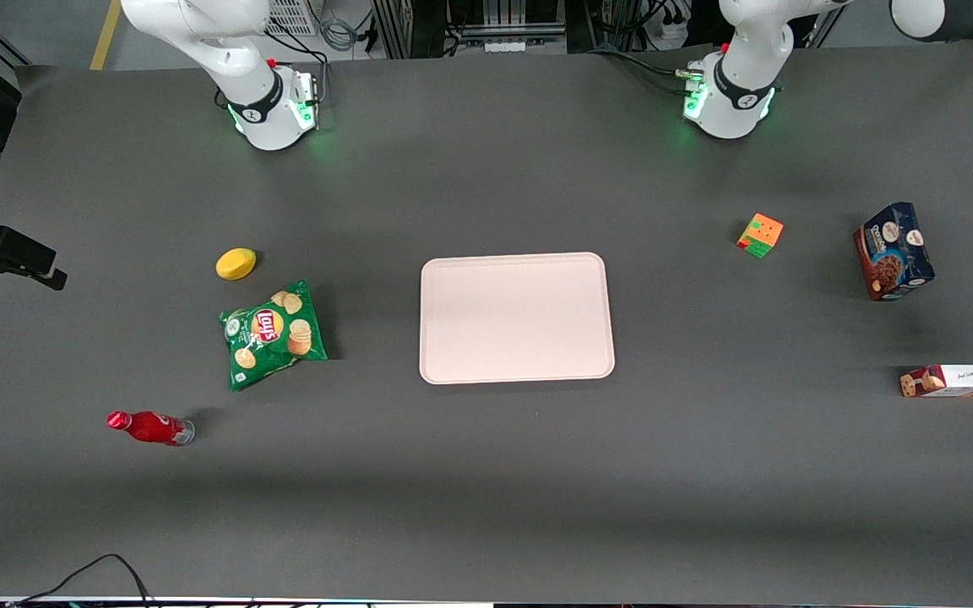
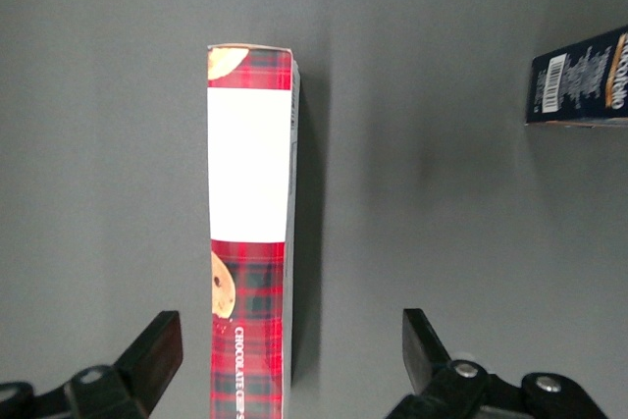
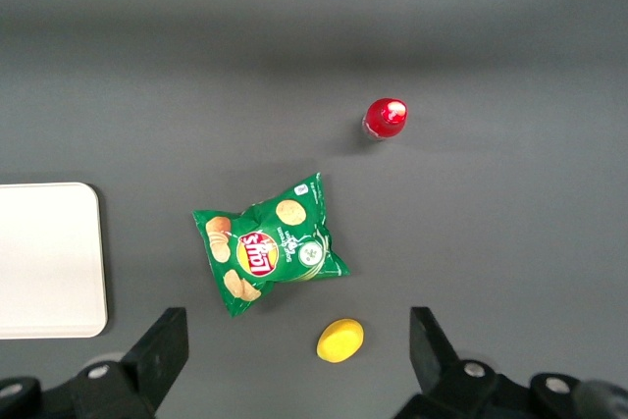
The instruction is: Place red cookie box on tray
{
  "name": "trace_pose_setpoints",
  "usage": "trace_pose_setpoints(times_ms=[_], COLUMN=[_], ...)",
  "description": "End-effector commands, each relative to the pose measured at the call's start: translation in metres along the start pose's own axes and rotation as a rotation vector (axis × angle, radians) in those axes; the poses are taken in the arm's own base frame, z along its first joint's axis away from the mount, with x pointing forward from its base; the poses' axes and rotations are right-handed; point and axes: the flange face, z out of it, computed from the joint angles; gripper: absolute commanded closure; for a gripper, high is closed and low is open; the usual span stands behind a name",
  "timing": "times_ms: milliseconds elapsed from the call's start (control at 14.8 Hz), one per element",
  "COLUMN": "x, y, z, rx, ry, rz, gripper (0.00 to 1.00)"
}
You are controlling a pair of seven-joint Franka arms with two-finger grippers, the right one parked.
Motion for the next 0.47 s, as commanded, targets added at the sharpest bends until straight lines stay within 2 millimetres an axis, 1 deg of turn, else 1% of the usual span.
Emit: trace_pose_setpoints(times_ms=[0, 135, 270, 405], x=[-0.019, -0.02, -0.024, -0.025], y=[0.001, 0.002, 0.0, -0.001], z=[0.01, 0.019, 0.02, 0.026], rx=[0.02, 0.016, 0.048, 0.064], ry=[0.024, 0.026, 0.005, -0.004], rz=[0.048, 0.067, 0.058, 0.049], gripper=[0.0, 0.0, 0.0, 0.0])
